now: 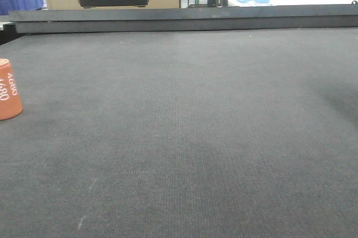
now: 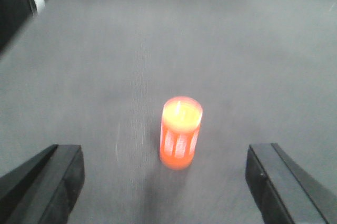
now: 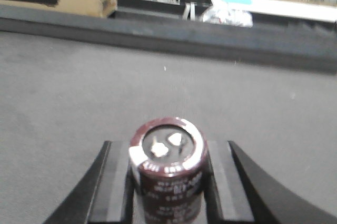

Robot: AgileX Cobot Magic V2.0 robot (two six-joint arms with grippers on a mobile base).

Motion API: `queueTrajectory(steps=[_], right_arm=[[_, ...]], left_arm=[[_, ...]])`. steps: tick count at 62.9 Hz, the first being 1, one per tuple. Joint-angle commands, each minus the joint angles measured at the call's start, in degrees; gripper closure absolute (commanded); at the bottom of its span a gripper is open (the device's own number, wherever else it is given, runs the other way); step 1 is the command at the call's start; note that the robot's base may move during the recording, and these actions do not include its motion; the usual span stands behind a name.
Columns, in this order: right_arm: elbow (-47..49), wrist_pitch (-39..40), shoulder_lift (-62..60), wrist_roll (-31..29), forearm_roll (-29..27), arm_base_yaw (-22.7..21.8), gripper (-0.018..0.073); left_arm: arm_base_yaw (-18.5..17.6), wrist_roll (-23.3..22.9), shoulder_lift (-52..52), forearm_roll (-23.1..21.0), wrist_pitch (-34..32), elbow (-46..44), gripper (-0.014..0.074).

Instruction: Place cylindrical capacitor in blue bin on shelf

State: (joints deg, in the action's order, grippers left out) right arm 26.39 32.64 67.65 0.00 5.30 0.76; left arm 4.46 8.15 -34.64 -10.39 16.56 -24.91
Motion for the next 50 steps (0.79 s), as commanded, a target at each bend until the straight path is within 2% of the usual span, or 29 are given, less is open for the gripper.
queueTrajectory(steps=[1, 2, 6, 16, 20, 23, 29, 40, 45, 50], right_arm=[[0.18, -4.39, -4.22, -0.33, 0.80, -0.04, 0.0712], [0.18, -5.76, -5.24, -0.33, 0.80, -0.04, 0.0712], [0.18, -6.99, -6.04, -0.33, 0.80, -0.04, 0.0712], [0.18, -8.05, -6.17, -0.33, 0.80, -0.04, 0.0712], [0.18, -8.05, -6.17, -0.33, 0.80, -0.04, 0.0712], [0.18, -8.13, -6.17, -0.33, 0.80, -0.04, 0.0712], [0.18, -8.26, -6.17, -0.33, 0.80, -0.04, 0.0712], [0.18, -8.26, -6.17, -0.33, 0.80, -0.04, 0.0712], [0.18, -8.26, -6.17, -0.33, 0.80, -0.04, 0.0712], [0.18, -8.26, -6.17, -0.33, 0.80, -0.04, 0.0712]], left_arm=[[-0.90, 0.70, -2.83, -1.94, -10.77, 5.27, 0.0080], [-1.94, 0.70, -4.38, -1.94, -15.10, 7.87, 0.0080], [-3.91, 0.70, -6.90, -1.94, -20.72, 10.05, 0.0080], [-12.83, 0.70, -16.82, 1.03, -34.07, 11.79, 0.0080], [-15.71, 0.70, -21.71, 0.10, -40.37, 11.79, 0.0080], [-17.10, 0.70, -26.20, -2.29, -44.88, 11.79, 0.0080], [-18.37, 0.70, -33.29, -6.27, -52.65, 11.79, 0.0080], [-18.37, 0.29, -45.33, -7.56, -65.04, 11.32, 0.0080], [-18.37, 0.19, -49.15, -7.56, -68.32, 10.62, 0.0080], [-18.37, -0.25, -52.17, -6.95, -68.94, 9.14, 0.0080]])
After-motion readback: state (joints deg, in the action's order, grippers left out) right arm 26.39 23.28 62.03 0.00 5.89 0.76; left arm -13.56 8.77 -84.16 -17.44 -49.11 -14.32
